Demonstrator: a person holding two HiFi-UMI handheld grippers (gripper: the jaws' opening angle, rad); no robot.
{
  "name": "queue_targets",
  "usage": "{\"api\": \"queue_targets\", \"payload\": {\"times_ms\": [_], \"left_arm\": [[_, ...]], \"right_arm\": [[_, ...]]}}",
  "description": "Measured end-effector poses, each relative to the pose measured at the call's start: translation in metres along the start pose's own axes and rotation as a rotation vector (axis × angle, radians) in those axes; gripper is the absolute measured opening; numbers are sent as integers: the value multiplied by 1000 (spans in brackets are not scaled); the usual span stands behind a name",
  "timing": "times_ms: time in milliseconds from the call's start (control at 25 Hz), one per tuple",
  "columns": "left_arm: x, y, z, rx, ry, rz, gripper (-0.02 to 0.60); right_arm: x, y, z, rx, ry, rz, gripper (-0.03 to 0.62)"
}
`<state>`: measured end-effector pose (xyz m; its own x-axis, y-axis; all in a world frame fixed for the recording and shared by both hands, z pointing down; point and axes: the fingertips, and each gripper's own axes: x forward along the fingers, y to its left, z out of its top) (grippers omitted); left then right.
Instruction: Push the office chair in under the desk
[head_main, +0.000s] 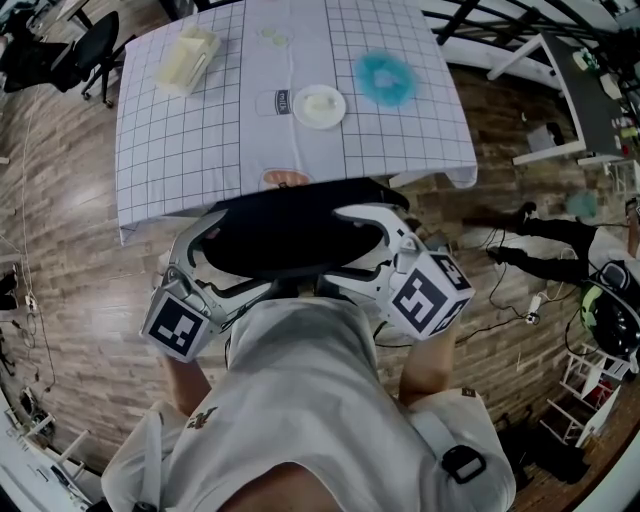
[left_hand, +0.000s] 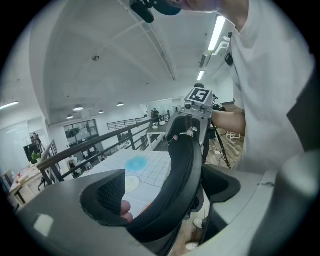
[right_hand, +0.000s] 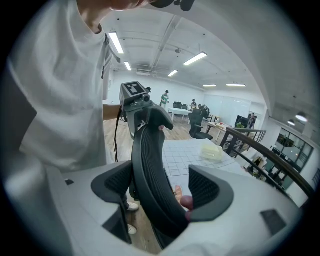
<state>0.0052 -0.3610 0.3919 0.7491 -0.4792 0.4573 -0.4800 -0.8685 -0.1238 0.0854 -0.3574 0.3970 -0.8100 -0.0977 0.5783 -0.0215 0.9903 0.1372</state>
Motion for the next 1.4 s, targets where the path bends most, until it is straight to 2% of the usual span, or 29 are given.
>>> {"api": "queue_targets", "payload": {"times_ms": [920, 1280, 1400], "left_arm": [[5, 1, 3, -13, -2, 12, 472], [-2, -8, 2, 17, -11, 31, 469], [-6, -12, 2, 29, -18, 35, 449]], "right_arm": [[-3, -4, -4, -6, 0, 42, 356], [-8, 7, -4, -41, -12, -19, 353], [-9, 12, -4, -65, -12, -34, 333]]}}
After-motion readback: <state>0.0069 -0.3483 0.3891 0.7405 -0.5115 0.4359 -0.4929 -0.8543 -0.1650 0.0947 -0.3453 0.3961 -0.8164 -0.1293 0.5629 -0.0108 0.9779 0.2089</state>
